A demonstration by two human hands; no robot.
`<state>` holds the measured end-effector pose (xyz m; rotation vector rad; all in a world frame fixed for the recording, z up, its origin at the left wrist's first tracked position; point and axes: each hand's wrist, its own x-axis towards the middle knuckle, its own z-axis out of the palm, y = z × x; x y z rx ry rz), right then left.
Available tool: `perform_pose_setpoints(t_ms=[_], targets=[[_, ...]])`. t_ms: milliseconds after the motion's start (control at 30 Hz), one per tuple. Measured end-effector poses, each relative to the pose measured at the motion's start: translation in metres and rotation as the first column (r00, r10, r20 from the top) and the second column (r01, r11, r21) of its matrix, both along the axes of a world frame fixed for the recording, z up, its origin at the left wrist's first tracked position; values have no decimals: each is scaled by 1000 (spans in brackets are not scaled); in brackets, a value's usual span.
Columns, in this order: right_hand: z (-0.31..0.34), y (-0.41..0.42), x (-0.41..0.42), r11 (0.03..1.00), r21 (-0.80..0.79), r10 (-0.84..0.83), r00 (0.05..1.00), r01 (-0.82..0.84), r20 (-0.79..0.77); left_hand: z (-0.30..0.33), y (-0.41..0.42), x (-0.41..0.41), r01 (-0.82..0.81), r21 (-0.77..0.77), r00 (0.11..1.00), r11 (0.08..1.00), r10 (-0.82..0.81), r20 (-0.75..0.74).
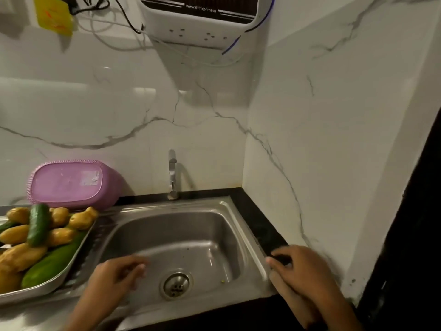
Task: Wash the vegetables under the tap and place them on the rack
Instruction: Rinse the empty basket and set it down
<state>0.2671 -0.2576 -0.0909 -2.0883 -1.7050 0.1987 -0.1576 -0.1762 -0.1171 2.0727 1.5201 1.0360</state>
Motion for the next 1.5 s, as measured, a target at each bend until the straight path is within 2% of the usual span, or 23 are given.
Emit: perform_pose_setpoints(t_ms=[100, 233, 367, 533, 633, 767, 833, 967, 1100, 1200, 1367, 1500], targets=[[-27, -10, 8, 998, 5, -56, 996, 55, 73, -17, -8, -27, -38, 5, 998, 999, 39, -41], [-44, -10, -6, 999, 16, -35, 987, 33, 158, -27, -18, -45, -128, 59, 990, 990, 124, 66], [-45, -4, -37, 998, -36, 49, 976, -43, 214, -21, -23, -49, -114, 69, 985, 991, 103, 138], [-46, -2, -126, 974, -76, 224, 946, -212, 236, -20, -47, -71, -149, 36, 976, 988, 142, 165], [-44, 0, -192, 945, -75, 327, 912, -319, 248, -22, -66, -93, -241, 60, 959, 969, 228, 168], [-41, 6, -283, 887, -98, 461, 864, -451, 204, -25, -71, -110, -361, 53, 905, 931, 336, 262], [-41, 7, -328, 856, -91, 517, 834, -509, 191, -26, -68, -112, -370, 9, 886, 929, 349, 306], [-43, 8, -376, 828, -56, 557, 809, -558, 189, -26, -64, -105, -365, -17, 891, 931, 354, 284], [-44, 5, -360, 839, -16, 540, 828, -544, 150, -27, -62, -94, -421, 4, 886, 907, 411, 216], [-44, -1, -314, 870, -9, 490, 862, -493, 128, -27, -60, -64, -373, 48, 922, 927, 364, 133], [-46, -15, -188, 968, 34, 240, 959, -248, 147, -28, -50, 31, -126, 157, 988, 979, 138, -67], [-47, -26, -81, 994, 108, -31, 980, 10, 197, -26, -44, 110, 89, 134, 979, 987, -62, -192]])
